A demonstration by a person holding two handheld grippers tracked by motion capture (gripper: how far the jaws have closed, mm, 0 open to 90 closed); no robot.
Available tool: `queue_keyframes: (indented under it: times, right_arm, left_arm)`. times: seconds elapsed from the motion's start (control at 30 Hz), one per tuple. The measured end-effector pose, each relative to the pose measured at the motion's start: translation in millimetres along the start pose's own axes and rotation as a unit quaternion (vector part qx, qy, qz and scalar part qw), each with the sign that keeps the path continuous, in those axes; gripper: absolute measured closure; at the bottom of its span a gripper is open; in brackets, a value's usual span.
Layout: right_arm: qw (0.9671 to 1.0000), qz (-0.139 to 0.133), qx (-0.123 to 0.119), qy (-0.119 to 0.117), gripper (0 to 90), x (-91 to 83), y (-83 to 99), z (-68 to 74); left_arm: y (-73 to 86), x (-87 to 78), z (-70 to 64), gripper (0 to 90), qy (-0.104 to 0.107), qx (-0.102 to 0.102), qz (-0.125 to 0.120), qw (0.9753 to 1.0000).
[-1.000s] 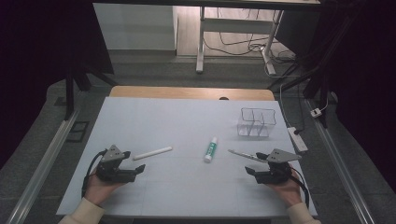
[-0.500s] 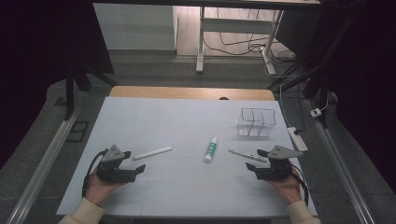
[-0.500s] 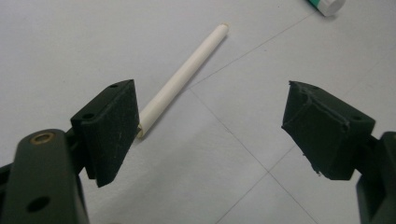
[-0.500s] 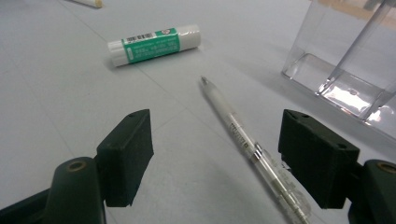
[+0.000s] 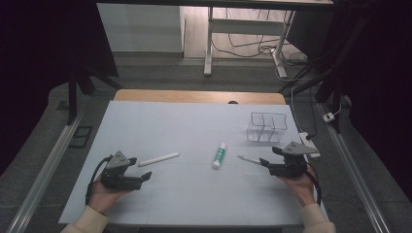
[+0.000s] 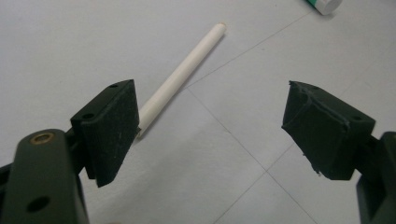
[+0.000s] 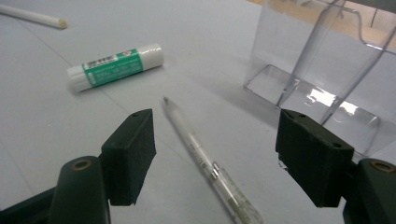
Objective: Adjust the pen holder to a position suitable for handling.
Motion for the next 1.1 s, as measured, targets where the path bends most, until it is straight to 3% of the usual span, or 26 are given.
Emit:
queue_keyframes:
  times: [0.47, 0.63, 0.87, 1.1]
  right_arm:
    - [0.9992, 0.009, 0.009, 0.038, 31.2, 3.7, -7.5, -26.6]
    - [0.9981, 0.014, 0.027, 0.054, 35.6, 1.9, -5.1, -41.0]
    - [0.9963, 0.023, 0.04, 0.072, 44.8, 0.1, 0.0, -55.4]
    - [0.9925, 0.025, 0.068, 0.099, 62.0, 0.3, 3.0, -79.5]
  left_arm:
    - [0.7, 0.3, 0.6, 18.6, 0.002, 0.0, 0.002, 1.0]
    - [1.2, 1.3, 1.4, 18.5, 0.003, -0.001, 0.004, 1.0]
    - [1.4, 2.0, 0.7, 18.5, 0.004, 0.001, 0.006, 1.0]
    - [1.4, 1.8, 0.3, 18.5, 0.004, 0.002, 0.006, 1.0]
Point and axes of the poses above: each handheld gripper's, and its own axes: x roughly forward along the jaws, y roughly out of its underside, z roughly to its left, the point moved 10 cm from there along x, roughly forward along the jaws, and after that the axes turned 3 degrees about -x, right-handed, at the moved point
